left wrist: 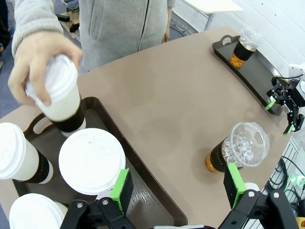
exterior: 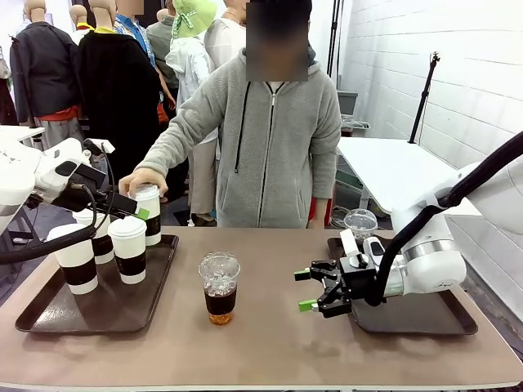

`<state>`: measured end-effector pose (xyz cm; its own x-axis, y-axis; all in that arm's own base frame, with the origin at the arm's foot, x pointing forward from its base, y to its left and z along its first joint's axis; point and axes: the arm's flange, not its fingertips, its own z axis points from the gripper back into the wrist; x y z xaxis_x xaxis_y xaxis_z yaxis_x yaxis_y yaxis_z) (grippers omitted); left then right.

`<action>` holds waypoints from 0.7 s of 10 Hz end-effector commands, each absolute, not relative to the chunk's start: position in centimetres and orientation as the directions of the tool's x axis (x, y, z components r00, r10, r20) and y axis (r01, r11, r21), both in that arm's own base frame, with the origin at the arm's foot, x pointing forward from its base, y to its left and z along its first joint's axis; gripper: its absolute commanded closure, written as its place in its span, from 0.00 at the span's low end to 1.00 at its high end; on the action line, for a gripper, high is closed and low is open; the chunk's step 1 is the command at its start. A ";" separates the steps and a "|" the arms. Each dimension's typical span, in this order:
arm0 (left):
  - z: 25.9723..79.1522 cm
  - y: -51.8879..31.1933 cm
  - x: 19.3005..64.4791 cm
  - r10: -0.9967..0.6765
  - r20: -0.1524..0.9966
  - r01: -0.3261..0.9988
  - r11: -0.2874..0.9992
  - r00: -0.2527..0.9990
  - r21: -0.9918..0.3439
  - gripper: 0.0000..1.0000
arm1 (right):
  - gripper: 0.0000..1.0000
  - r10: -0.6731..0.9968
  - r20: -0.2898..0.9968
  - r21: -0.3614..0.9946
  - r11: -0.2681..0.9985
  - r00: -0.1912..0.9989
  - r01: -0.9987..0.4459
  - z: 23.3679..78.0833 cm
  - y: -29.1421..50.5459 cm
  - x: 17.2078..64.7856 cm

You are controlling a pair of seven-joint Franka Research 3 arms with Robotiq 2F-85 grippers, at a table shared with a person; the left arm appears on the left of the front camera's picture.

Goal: Distribute the coffee onto the tray.
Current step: Pick up another iced Americano from the middle of the table and place it on the right Handle tray.

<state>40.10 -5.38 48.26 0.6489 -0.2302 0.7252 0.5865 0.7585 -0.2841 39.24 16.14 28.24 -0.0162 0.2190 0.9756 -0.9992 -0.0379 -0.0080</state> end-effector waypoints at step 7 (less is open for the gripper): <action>47.8 -5.2 40.5 -0.230 0.739 0.604 0.744 0.633 -0.286 0.00 | 0.00 0.181 0.983 -0.035 -0.045 -0.042 -0.998 26.6 24.4 40.9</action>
<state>40.10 -5.36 48.26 0.6489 -0.2301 0.7253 0.5862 0.7589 -0.2837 40.37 23.12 27.27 -0.0216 0.1811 0.9832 -0.9974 -0.0709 -0.0088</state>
